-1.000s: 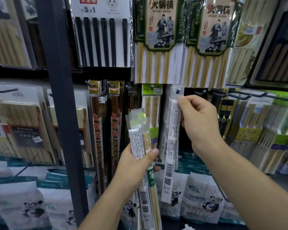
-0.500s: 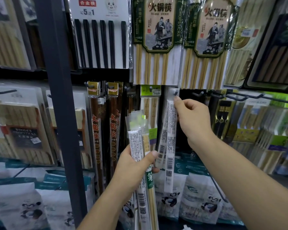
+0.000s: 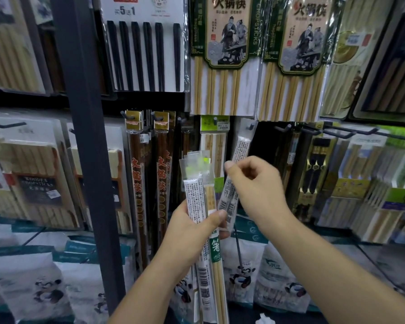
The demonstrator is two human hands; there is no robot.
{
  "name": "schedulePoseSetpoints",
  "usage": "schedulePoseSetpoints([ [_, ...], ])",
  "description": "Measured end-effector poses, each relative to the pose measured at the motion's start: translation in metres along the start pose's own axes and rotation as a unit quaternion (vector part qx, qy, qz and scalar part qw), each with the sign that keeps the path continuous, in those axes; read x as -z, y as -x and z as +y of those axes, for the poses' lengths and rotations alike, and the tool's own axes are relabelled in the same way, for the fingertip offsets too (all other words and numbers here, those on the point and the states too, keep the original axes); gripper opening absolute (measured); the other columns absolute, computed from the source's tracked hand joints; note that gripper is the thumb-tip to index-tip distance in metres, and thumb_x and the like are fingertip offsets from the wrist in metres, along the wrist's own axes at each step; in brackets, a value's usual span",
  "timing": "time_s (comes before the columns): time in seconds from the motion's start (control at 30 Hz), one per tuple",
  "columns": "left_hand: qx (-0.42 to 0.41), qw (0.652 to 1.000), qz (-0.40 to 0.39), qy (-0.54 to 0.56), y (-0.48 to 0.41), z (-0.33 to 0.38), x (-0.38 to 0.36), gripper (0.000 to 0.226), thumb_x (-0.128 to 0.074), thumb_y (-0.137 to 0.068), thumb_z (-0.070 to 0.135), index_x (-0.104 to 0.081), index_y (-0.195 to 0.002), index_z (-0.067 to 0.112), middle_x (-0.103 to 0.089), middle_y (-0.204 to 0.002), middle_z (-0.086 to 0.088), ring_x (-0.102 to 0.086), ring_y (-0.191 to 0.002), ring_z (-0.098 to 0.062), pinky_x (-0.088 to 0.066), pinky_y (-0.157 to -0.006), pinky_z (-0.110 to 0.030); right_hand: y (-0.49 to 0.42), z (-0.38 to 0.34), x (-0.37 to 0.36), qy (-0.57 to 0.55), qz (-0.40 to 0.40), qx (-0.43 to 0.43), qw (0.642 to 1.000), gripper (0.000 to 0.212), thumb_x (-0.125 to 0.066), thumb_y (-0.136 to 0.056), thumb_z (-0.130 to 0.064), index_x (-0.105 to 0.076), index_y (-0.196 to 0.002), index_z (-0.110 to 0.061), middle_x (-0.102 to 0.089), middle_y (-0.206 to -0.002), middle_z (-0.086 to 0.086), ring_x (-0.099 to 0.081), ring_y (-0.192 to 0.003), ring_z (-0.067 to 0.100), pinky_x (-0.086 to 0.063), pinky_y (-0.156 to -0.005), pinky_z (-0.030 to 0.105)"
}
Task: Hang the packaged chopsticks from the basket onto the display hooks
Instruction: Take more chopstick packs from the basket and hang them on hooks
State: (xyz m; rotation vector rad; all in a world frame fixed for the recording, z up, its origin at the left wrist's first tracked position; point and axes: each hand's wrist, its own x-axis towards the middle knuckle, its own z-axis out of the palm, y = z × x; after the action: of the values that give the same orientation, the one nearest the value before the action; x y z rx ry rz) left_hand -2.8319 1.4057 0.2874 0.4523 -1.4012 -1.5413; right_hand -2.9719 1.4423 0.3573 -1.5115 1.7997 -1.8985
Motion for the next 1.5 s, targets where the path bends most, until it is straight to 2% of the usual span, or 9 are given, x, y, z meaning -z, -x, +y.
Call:
schedulePoseSetpoints([
  [0.17, -0.014, 1.0, -0.006, -0.015, 0.0, 0.001, 0.001, 0.032, -0.082, -0.081, 0.018, -0.072, -0.111, 0.021, -0.077, -0.099, -0.011, -0.074, -0.091, -0.03, -0.061, -0.078, -0.051, 0.017, -0.007, -0.007, -0.03, -0.116, -0.043, 0.992, 0.019, -0.082, -0.084, -0.036, -0.07, -0.083, -0.02, -0.068, -0.074, 0.0, -0.06, -0.063, 0.003, -0.05, -0.059, 0.018],
  [0.33, -0.016, 0.999, -0.037, 0.017, 0.001, 0.001, 0.002, 0.041, -0.086, -0.079, 0.027, -0.071, -0.116, 0.021, -0.077, -0.102, -0.01, -0.075, -0.089, -0.027, -0.062, -0.069, -0.041, 0.017, -0.01, -0.002, -0.08, -0.15, -0.101, 0.98, 0.019, -0.083, -0.084, -0.027, -0.071, -0.092, -0.014, -0.072, -0.083, 0.013, -0.067, -0.066, 0.013, -0.052, -0.058, 0.022],
  [0.5, -0.034, 0.999, -0.018, -0.02, 0.0, 0.001, 0.002, 0.037, -0.082, -0.08, 0.05, -0.073, -0.112, 0.034, -0.078, -0.111, -0.002, -0.075, -0.103, -0.023, -0.062, -0.084, -0.038, 0.014, -0.013, 0.003, -0.097, -0.099, -0.091, 0.986, 0.012, -0.075, -0.091, -0.021, -0.068, -0.087, -0.012, -0.064, -0.075, 0.009, -0.06, -0.067, 0.014, -0.057, -0.063, 0.033],
  [0.57, -0.038, 0.999, -0.011, -0.015, 0.0, 0.0, 0.003, 0.02, -0.073, -0.09, 0.039, -0.075, -0.106, 0.028, -0.078, -0.097, -0.001, -0.075, -0.09, -0.021, -0.061, -0.075, -0.029, 0.009, -0.018, 0.009, -0.114, -0.058, -0.078, 0.989, 0.011, -0.072, -0.093, -0.022, -0.069, -0.089, -0.013, -0.066, -0.079, 0.011, -0.061, -0.071, 0.016, -0.056, -0.068, 0.035],
  [0.67, -0.014, 1.0, 0.002, 0.005, 0.0, -0.003, 0.004, 0.01, -0.07, -0.092, 0.03, -0.072, -0.096, 0.02, -0.065, -0.073, -0.006, -0.066, -0.068, -0.019, -0.06, -0.065, -0.035, -0.002, -0.029, 0.019, -0.131, -0.008, -0.053, 0.99, 0.015, -0.067, -0.097, -0.025, -0.071, -0.088, -0.015, -0.065, -0.081, 0.007, -0.059, -0.073, 0.019, -0.053, -0.071, 0.038],
  [0.87, 0.0, 1.0, 0.007, 0.013, 0.0, -0.004, 0.004, 0.029, -0.076, -0.079, 0.038, -0.071, -0.1, 0.018, -0.064, -0.074, -0.009, -0.066, -0.069, -0.022, -0.061, -0.065, -0.039, -0.02, -0.044, 0.026, -0.132, 0.052, -0.054, 0.988, 0.022, -0.064, -0.1, -0.024, -0.071, -0.08, -0.016, -0.066, -0.075, 0.004, -0.06, -0.072, 0.018, -0.057, -0.082, 0.051],
  [1.0, 0.002, 1.0, 0.002, 0.013, -0.001, -0.006, 0.002, 0.012, -0.077, -0.078, 0.036, -0.075, -0.089, 0.031, -0.065, -0.076, -0.005, -0.066, -0.07, -0.021, -0.061, -0.065, -0.039, -0.026, -0.045, 0.024, -0.145, 0.066, -0.058, 0.986, 0.025, -0.065, -0.099, -0.023, -0.069, -0.075, -0.017, -0.061, -0.072, 0.005, -0.056, -0.07, 0.02, -0.052, -0.073, 0.044],
  [1.37, 0.004, 1.0, 0.015, 0.001, -0.002, -0.007, 0.004, 0.008, -0.077, -0.08, 0.034, -0.073, -0.086, 0.031, -0.066, -0.074, -0.005, -0.067, -0.071, -0.023, -0.062, -0.066, -0.039, -0.036, -0.031, 0.017, -0.096, 0.086, -0.041, 0.991, 0.027, -0.067, -0.096, -0.027, -0.068, -0.082, -0.003, -0.06, -0.074, 0.016, -0.054, -0.069, 0.018, -0.049, -0.068, 0.036],
  [1.5, 0.003, 1.0, 0.017, 0.002, -0.001, -0.007, 0.003, 0.006, -0.073, -0.093, 0.019, -0.072, -0.091, 0.025, -0.066, -0.072, -0.007, -0.068, -0.069, -0.024, -0.062, -0.067, -0.04, -0.039, -0.018, 0.017, -0.029, 0.095, -0.026, 0.995, 0.028, -0.067, -0.096, -0.037, -0.071, -0.075, -0.019, -0.061, -0.059, -0.008, -0.052, -0.055, -0.003, -0.045, -0.056, 0.014],
])
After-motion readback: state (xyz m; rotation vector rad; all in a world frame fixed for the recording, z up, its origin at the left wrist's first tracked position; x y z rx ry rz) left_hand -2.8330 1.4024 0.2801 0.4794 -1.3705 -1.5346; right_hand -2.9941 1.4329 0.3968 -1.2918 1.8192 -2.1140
